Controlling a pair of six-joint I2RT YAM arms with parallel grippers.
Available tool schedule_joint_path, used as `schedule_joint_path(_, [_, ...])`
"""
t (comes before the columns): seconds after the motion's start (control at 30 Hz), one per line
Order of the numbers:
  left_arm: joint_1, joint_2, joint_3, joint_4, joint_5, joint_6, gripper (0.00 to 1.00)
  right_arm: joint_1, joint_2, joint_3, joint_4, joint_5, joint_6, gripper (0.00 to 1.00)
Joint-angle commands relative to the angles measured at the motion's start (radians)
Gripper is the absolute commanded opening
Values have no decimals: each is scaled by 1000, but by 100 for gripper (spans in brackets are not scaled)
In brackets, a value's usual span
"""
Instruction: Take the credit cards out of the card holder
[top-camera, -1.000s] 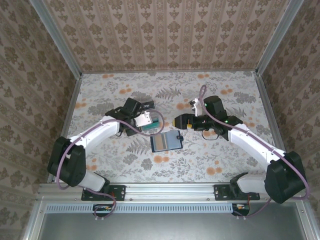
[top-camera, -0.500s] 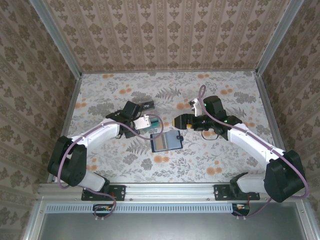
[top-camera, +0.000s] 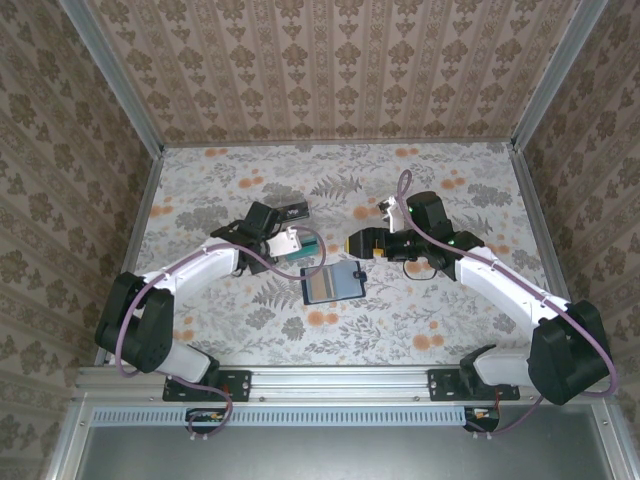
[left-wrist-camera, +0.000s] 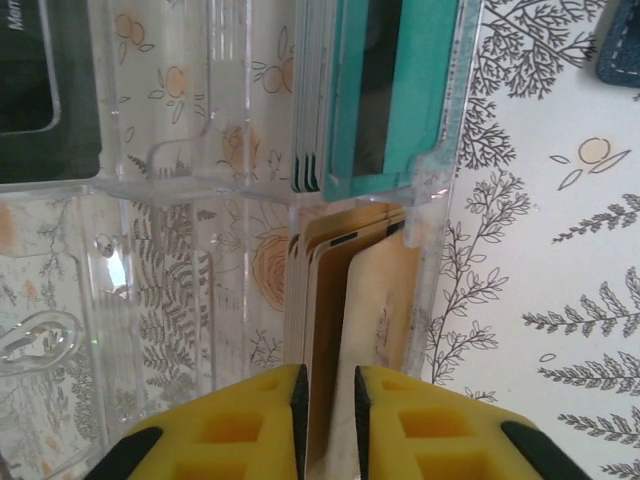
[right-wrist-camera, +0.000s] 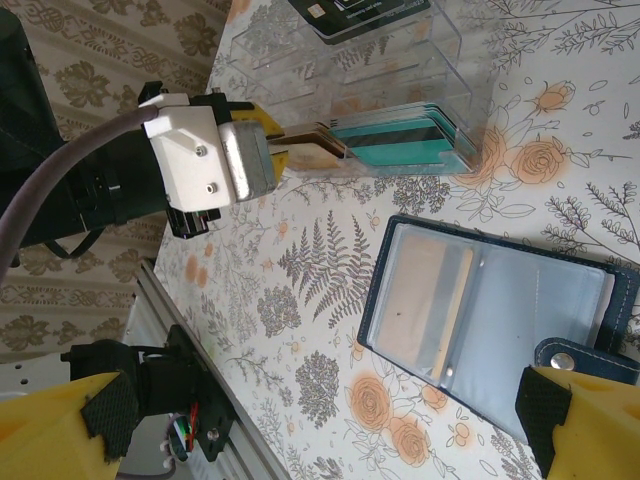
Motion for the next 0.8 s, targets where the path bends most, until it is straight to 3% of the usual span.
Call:
schedule_joint_path(0.0, [10, 1, 3, 15, -21, -2, 25, -7, 8, 10, 1, -4, 8, 100])
schedule_joint_path(0.23, [26, -41, 23, 21, -17, -71, 28, -7, 17, 11, 2, -4, 15, 100])
schedule_joint_path(0.4, [40, -133, 55, -13, 44, -250, 42, 24, 34, 11, -10, 40, 9, 98])
schedule_joint_path(0.53, [41, -192, 86, -68, 108, -492, 51, 80, 82, 28, -40, 110, -20, 82])
schedule_joint_path(0.67, [39, -211, 142, -177, 175, -793, 41, 128, 161, 49, -85, 204, -46, 65])
schedule_joint_path(0.77, [28, -242, 103, -157, 290, -949, 37, 155, 205, 54, -104, 268, -62, 50])
